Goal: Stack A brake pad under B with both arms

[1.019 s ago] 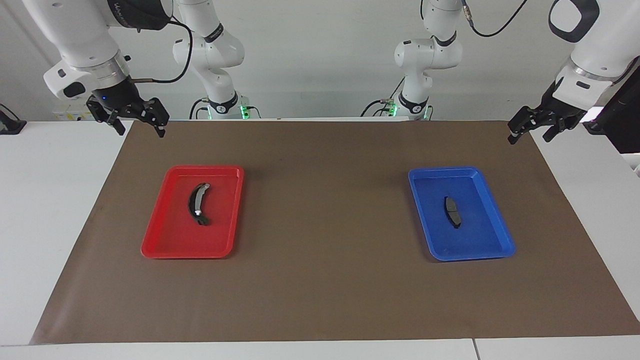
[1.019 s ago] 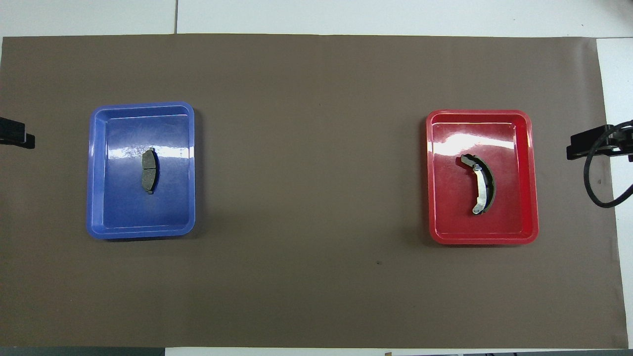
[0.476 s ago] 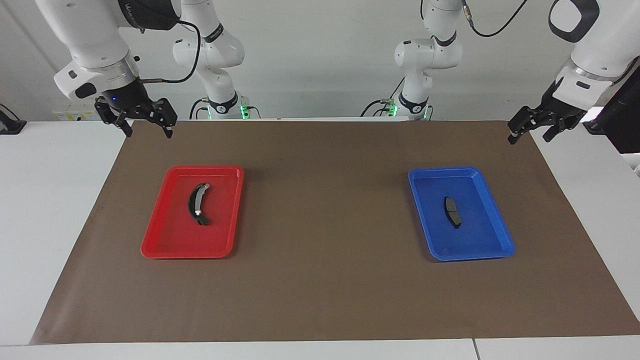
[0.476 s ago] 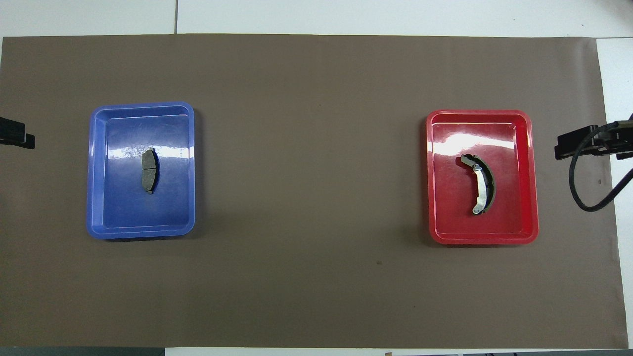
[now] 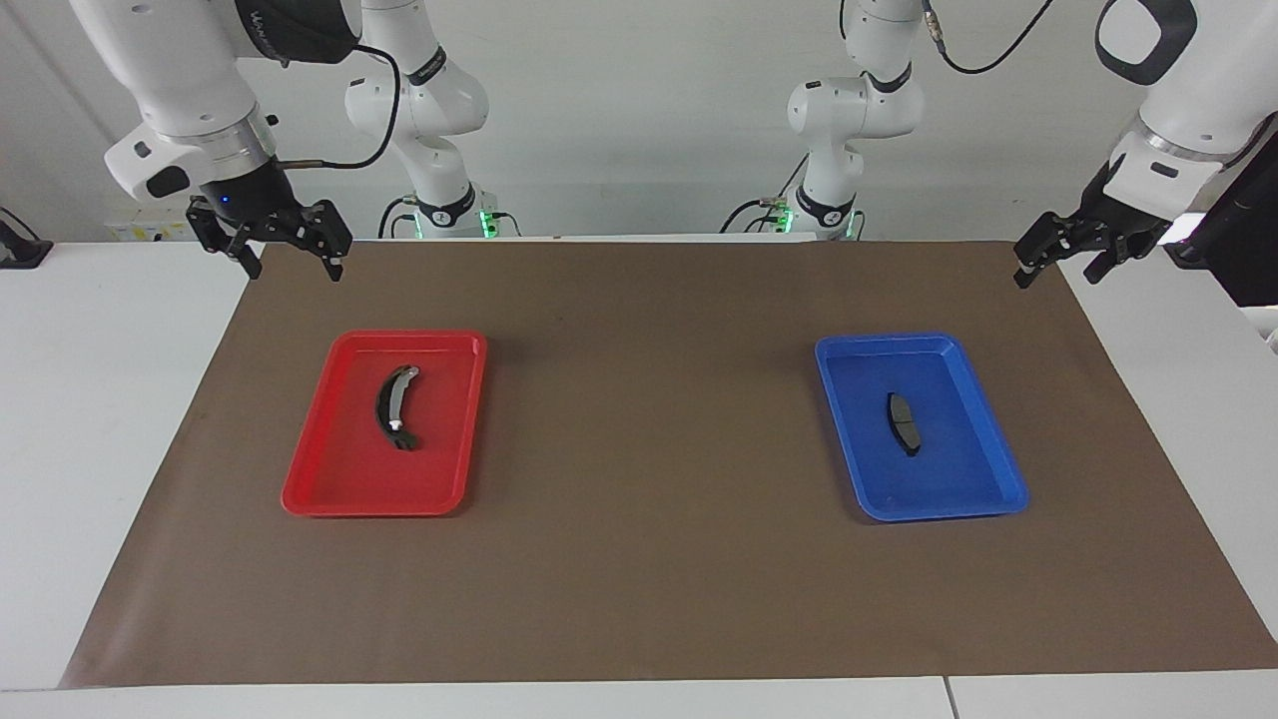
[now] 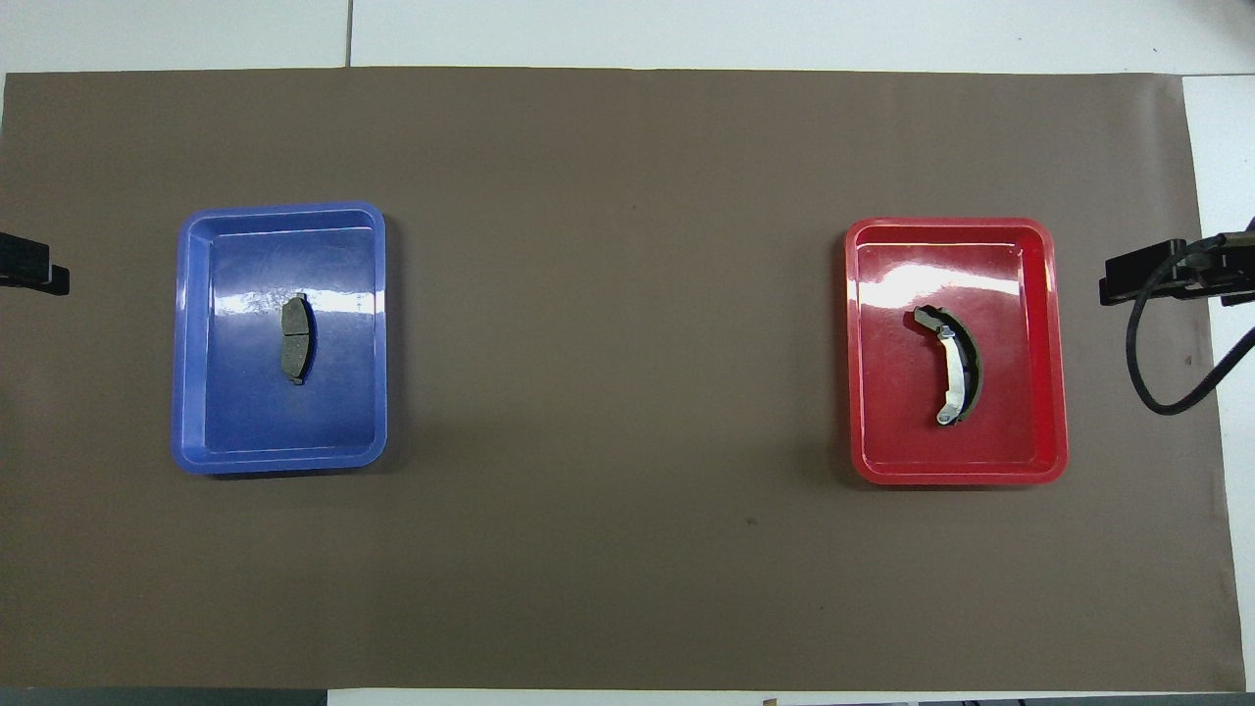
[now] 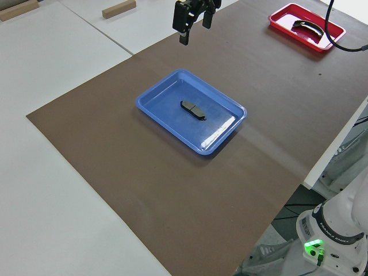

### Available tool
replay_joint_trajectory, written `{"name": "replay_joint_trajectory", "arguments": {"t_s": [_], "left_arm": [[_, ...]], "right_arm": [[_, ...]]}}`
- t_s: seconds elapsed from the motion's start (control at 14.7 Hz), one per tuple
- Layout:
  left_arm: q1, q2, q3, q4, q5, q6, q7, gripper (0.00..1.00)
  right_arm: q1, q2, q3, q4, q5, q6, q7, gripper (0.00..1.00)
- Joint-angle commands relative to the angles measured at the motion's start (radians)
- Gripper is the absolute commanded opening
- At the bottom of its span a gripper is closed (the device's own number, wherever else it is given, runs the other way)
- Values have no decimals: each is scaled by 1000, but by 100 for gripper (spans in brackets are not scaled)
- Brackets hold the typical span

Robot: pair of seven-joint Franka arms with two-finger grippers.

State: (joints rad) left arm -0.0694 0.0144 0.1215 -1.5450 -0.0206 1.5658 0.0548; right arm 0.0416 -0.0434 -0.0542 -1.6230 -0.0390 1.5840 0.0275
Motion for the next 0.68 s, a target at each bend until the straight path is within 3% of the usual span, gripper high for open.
{"name": "replay_joint_trajectory", "arguments": {"t_s": [0.0,0.54,0.61], "left_arm": [[8,-7,-6,-1,16,-15,11,100],[40,-8,-6,-7,14,-13,20,100],[39,-26,-6,-45,16,2,20,100]], "right_arm": [[-19,-16,8,-47,7,60,-9,100],[-17,-36,8,-92,7,90,-12,100],[-19,-38,8,-90,7,85,-14,100]]}}
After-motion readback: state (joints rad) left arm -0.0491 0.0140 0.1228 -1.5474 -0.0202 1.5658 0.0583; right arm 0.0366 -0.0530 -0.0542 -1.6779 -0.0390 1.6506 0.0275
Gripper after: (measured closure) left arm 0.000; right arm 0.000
